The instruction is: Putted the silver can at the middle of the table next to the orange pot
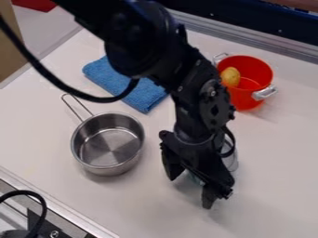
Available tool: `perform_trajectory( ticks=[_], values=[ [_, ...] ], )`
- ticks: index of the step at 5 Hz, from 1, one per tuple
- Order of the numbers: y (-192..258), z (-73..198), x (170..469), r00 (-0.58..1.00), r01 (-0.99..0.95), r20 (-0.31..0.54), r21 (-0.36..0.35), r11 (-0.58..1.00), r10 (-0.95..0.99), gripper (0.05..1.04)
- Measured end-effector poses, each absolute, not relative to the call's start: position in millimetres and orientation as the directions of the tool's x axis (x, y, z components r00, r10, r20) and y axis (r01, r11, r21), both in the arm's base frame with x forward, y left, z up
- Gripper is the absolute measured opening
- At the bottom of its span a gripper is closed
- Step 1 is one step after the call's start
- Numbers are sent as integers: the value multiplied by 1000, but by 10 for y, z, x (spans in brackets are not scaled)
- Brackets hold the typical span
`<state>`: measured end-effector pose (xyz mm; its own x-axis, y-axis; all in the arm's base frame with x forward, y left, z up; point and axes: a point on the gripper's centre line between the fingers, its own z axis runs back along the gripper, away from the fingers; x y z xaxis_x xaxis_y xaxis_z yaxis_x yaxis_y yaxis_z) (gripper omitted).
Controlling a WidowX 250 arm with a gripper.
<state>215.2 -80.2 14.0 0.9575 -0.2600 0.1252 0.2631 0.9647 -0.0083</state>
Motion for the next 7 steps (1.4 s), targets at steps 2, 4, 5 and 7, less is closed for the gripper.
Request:
perform_trajectory(
  ticks=[2, 4, 5, 7],
  values=[
    [-951, 165, 2480, 971, 199, 144, -28, 980, -193, 996],
    [-1101, 210, 2821, 981, 128, 155, -46, 991, -119, 996],
    [-1149, 200, 2952, 983, 101, 159, -44, 994, -93, 996],
    [-1110, 179, 2952, 984, 99, 153, -37, 994, -92, 996]
  ],
)
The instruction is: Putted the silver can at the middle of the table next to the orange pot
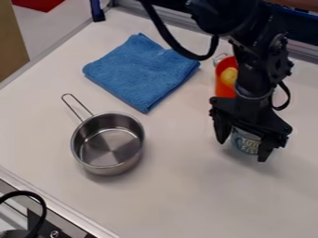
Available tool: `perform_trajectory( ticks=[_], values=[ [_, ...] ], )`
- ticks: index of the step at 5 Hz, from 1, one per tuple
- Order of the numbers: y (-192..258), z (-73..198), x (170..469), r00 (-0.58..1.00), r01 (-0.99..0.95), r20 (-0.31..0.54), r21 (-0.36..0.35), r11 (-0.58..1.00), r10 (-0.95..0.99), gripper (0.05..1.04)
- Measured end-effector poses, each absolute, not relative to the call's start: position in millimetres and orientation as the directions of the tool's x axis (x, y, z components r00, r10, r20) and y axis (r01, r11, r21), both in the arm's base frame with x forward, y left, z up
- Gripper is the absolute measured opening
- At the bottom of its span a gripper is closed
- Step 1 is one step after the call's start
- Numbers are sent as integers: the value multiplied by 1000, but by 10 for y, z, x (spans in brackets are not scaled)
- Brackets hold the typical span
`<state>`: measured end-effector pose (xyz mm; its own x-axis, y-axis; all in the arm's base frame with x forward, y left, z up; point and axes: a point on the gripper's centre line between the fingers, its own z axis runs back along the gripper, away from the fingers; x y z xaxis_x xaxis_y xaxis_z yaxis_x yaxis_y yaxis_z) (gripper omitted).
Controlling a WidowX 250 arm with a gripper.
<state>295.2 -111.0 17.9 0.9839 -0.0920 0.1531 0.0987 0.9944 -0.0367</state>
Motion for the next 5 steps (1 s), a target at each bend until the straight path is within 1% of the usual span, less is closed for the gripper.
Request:
perform_trajectory(
  ticks=[1, 2, 3, 4, 5],
  values=[
    [-1001, 237, 2824, 984, 105, 148, -39, 994, -98, 996],
    [-850, 362, 2668, 982, 101, 162, -7, 995, -98, 996],
    [-657, 450, 2682, 982, -2, 189, 24, 1000, -3, 996],
    [-332, 472, 2743, 970, -146, 206, 63, 987, 130, 996],
    [75, 587, 2841, 949, -217, 245, 49, 975, 199, 996]
  ],
)
